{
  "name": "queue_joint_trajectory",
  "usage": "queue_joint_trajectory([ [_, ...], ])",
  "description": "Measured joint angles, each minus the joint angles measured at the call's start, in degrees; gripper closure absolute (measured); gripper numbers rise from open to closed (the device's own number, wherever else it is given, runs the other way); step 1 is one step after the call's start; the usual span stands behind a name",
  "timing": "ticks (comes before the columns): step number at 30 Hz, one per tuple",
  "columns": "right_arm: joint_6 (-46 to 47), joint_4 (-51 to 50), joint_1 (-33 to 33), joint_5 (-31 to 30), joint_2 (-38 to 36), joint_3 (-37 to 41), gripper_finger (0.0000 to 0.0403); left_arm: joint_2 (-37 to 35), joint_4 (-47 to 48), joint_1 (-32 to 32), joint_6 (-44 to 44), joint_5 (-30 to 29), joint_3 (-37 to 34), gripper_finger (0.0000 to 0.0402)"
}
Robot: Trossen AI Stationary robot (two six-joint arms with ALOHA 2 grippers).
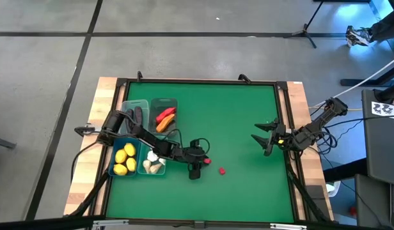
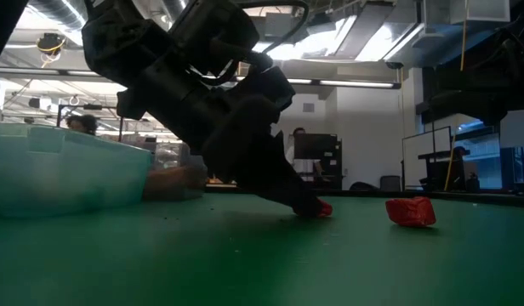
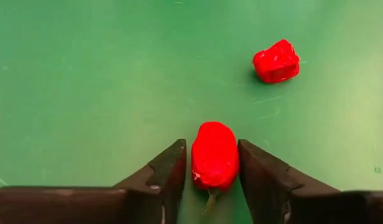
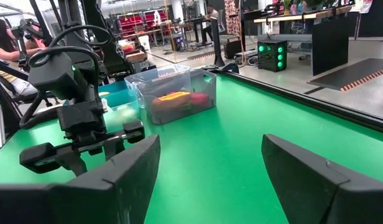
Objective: Sort produce into baskets
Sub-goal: Put the red chili pepper into the black bin
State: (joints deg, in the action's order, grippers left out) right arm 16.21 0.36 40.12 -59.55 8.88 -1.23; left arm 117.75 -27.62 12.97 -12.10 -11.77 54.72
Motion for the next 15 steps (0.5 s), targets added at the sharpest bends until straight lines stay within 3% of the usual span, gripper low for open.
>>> queue_joint_trajectory([
  [15,0.0,0.0,0.0,0.0,0.0,0.0,0.0123,-0.2,-0.1,0.0,0.0,-0.1,0.0,0.0312],
])
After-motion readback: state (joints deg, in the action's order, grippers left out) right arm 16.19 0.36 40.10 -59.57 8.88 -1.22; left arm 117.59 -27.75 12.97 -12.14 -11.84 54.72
